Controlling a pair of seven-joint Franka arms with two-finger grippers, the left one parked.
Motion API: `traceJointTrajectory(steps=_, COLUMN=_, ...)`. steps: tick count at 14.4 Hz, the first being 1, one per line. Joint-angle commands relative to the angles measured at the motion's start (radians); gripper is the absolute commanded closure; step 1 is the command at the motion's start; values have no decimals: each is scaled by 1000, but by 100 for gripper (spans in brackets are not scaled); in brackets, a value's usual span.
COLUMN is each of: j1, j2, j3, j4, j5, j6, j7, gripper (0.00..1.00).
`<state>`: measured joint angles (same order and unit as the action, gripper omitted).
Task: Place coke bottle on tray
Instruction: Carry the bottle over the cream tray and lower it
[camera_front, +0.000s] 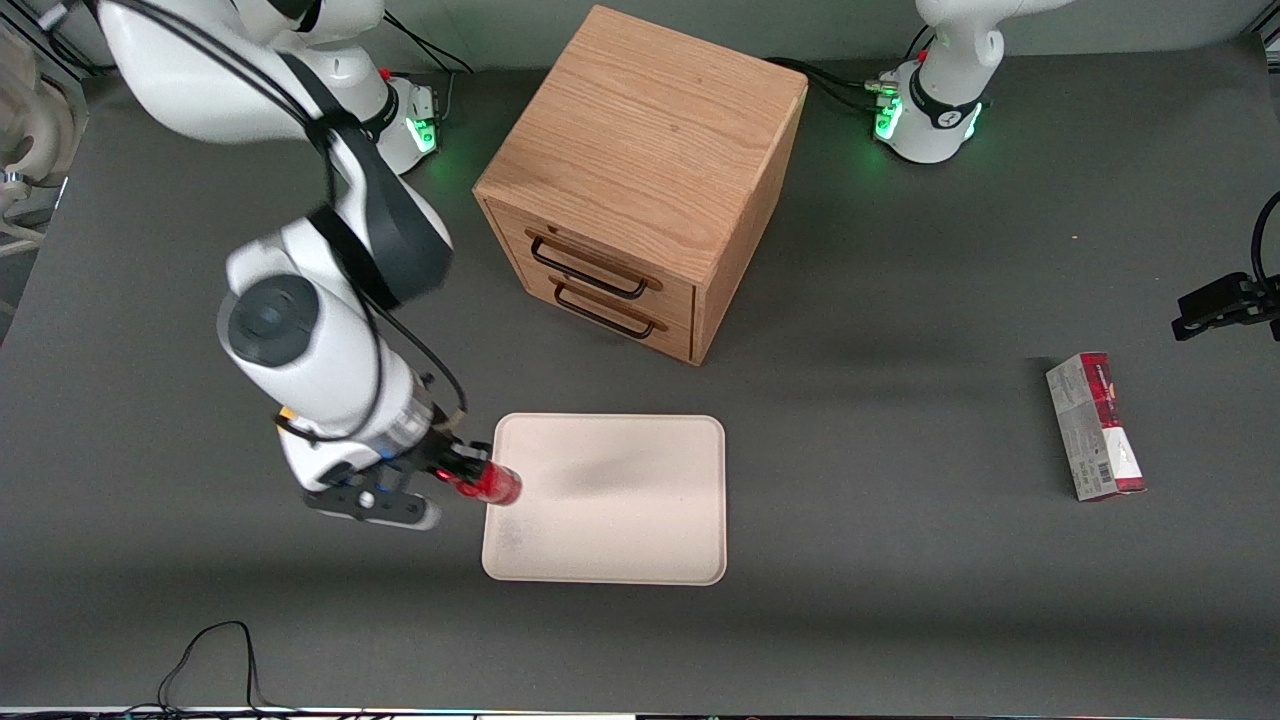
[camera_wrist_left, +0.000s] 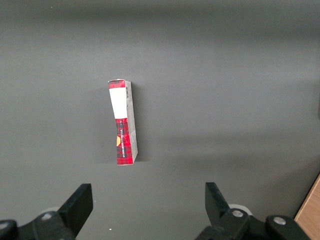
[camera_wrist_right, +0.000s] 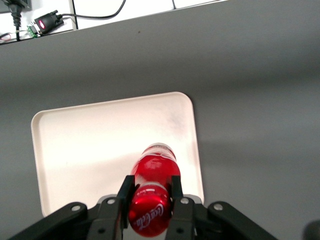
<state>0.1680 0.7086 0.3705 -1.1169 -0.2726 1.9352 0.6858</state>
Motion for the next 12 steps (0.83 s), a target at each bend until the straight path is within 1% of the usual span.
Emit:
traceJointTrajectory(steps=1, j1=22, j2=98, j3=5, j4=75, j5=-81, j6=49, j7=23, gripper=100)
traceJointTrajectory(steps=2, j1=27, j2=127, j3=-1, j4=75, j5=-108, j6=77, j7=23, gripper=100)
traceJointTrajectory(steps=4, j1=59, j2=164, j3=-37, j4=75, j5=-138, j6=100, j7=20, gripper=100)
traceJointTrajectory(steps=7, j1=70, j2=192, j3=-55, j4=69, j5=-140, j6=142, j7=18, gripper=100)
traceJointTrajectory(steps=8, j1=70, j2=199, j3=-56, j4=69, j5=-140, j6=149, j7=18, gripper=98)
traceJointTrajectory(steps=9, j1=68, j2=201, j3=-56, j4=69, j5=-140, j6=153, j7=20, gripper=51)
traceJointTrajectory(steps=10, j1=70, j2=201, j3=-61, j4=68, j5=-155, j6=154, j7=20, gripper=2)
traceJointTrajectory(steps=11, j1=70, j2=201, j3=-62, j4=68, j5=-168, j6=154, j7=24, gripper=0)
traceJointTrajectory(steps=12, j1=70, j2=201, j3=-62, j4=68, j5=-169, j6=156, j7=26, gripper=0)
